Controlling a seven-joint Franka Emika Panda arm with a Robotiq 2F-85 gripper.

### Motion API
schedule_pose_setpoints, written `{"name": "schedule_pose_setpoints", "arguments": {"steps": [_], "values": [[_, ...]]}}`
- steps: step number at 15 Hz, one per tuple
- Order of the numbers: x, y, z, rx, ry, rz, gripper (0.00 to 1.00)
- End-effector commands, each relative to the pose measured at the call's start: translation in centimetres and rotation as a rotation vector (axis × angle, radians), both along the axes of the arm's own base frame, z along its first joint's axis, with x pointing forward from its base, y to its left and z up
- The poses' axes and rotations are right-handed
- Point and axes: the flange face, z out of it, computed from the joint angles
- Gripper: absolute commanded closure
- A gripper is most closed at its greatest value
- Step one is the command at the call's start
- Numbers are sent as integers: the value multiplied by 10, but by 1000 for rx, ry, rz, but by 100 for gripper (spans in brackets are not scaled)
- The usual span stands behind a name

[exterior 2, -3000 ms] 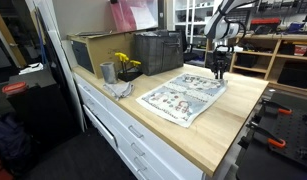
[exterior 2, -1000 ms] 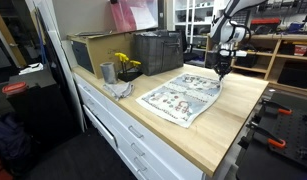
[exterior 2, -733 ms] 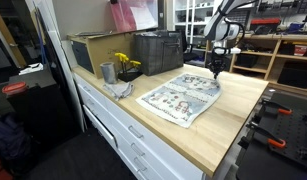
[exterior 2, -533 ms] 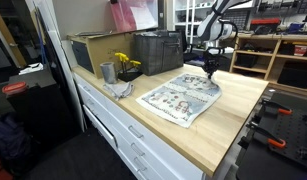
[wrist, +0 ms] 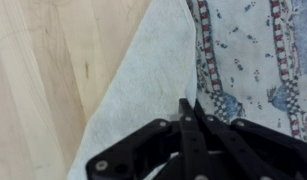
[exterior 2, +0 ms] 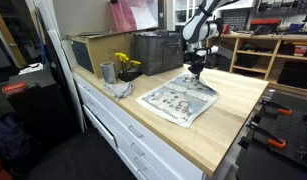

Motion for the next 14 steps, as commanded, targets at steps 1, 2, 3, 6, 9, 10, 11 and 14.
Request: {"name": "schedule_pose_setpoints", "arguments": {"steps": [1,2,3,6,9,10,11,14], "values": [[9,17,9,-34,12,113,99],[10,22,11,-42,13,140,99],[10,27,11,-51,15,166,99],[8,40,10,-79,34,251,99],[5,57,9,-87,42,335,99],[3,64,8,-77,45,361,99],[2,71,8,-68,49,381,99],[-4,99,9,-25,52,418,99]]}}
